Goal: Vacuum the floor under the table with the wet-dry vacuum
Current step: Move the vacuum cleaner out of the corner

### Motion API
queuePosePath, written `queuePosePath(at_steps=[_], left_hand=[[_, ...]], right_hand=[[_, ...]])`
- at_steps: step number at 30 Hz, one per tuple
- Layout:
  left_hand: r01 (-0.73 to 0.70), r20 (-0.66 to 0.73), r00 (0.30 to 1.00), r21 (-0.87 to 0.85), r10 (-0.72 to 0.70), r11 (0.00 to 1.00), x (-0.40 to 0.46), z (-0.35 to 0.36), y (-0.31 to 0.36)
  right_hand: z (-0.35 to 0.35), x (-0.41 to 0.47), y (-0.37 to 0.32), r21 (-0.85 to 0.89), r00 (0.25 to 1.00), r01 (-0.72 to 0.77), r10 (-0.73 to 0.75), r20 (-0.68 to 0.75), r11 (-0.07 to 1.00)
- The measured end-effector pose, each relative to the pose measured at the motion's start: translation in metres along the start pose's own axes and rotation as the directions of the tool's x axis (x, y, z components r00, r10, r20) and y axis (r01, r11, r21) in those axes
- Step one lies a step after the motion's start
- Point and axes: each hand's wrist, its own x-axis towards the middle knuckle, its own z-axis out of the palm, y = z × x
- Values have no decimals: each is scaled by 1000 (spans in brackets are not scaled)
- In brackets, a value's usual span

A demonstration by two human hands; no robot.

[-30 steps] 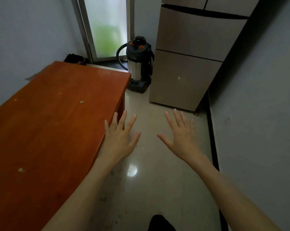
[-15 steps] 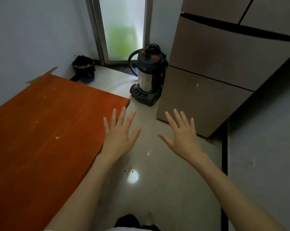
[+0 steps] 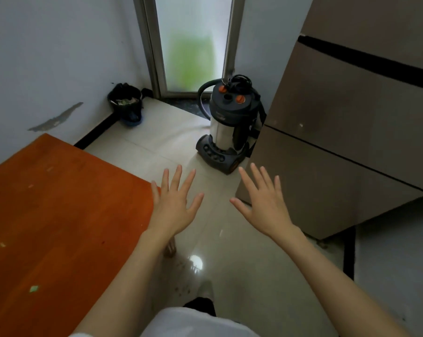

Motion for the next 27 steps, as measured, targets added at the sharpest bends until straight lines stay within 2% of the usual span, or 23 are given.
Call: queuePosePath(at_steps=[7,18,27], left_hand=[[-14,-31,999,-33,13,999,117,-14,10],[196,20,980,-65,-196,978,274,-5,6],[232,-48,970,-130,-240,964,398,-34,9]], right_hand=[[-19,118,27,8,999,36,-36,-8,999],[-18,307,69,9,987,135,-136,91,991],[-48,463,71,22,981,182,-183,61,983]])
